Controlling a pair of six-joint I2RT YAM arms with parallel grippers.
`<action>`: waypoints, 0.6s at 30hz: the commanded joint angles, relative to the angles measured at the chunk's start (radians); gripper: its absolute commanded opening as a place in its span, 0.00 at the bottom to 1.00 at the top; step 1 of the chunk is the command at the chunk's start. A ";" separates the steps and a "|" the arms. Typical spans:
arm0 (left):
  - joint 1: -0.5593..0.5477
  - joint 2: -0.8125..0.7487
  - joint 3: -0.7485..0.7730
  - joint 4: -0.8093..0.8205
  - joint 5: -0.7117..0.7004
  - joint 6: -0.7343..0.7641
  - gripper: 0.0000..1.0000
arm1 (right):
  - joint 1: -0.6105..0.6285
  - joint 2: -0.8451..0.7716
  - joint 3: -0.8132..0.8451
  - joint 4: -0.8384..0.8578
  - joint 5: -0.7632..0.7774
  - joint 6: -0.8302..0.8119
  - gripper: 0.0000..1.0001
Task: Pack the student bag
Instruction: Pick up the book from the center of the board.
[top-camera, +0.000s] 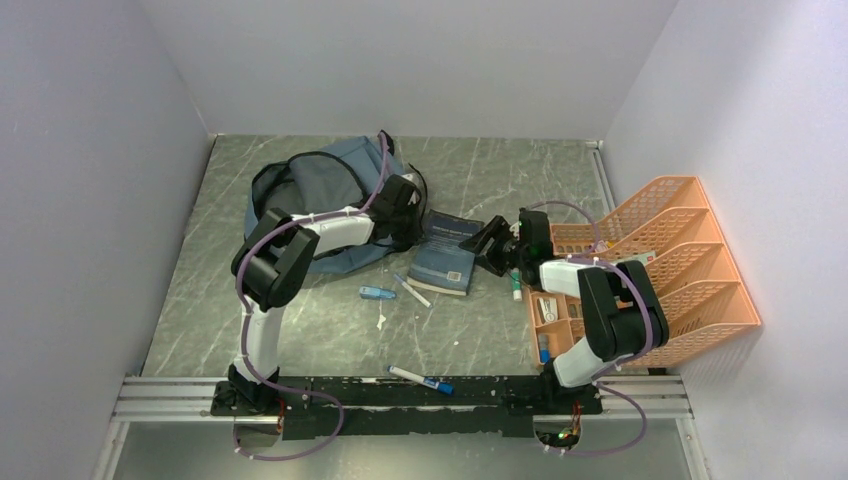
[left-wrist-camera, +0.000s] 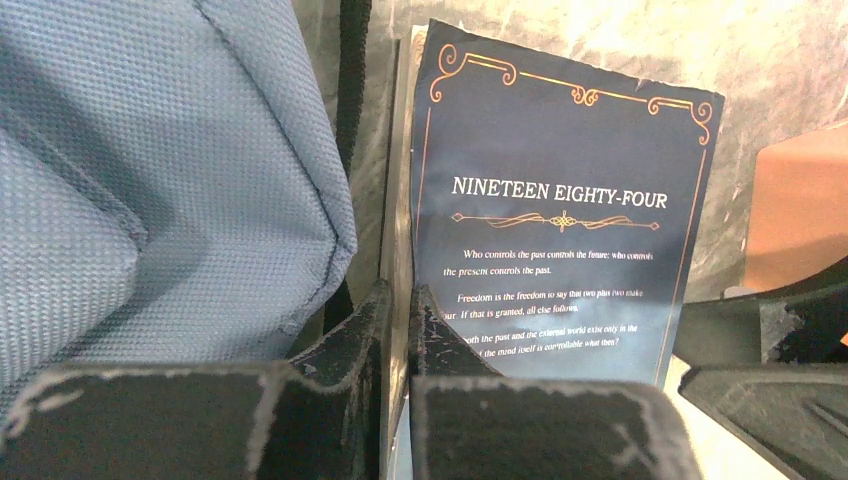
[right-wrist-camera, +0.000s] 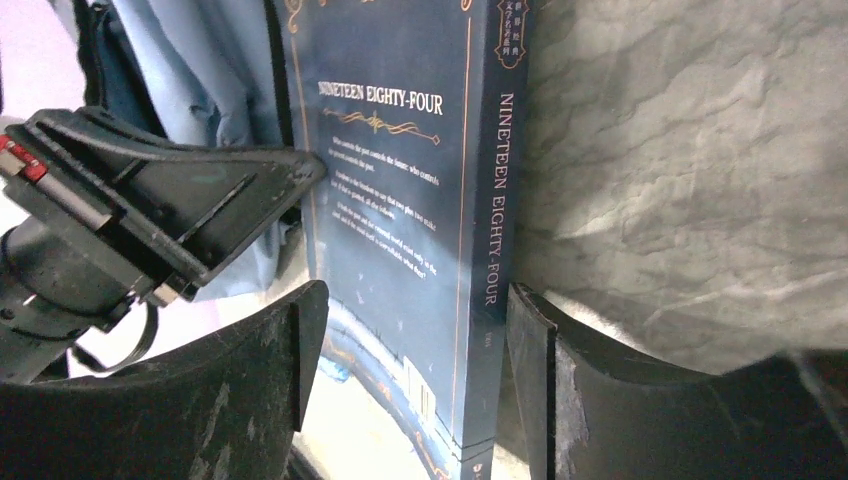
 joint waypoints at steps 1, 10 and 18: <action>0.001 0.115 -0.057 -0.202 -0.093 0.052 0.05 | 0.015 -0.034 -0.016 0.105 -0.139 0.097 0.67; -0.008 0.124 -0.055 -0.194 -0.074 0.052 0.05 | 0.016 0.054 0.096 -0.138 -0.039 0.035 0.67; -0.013 0.127 -0.051 -0.194 -0.073 0.055 0.05 | 0.029 0.139 0.078 -0.014 -0.075 0.130 0.64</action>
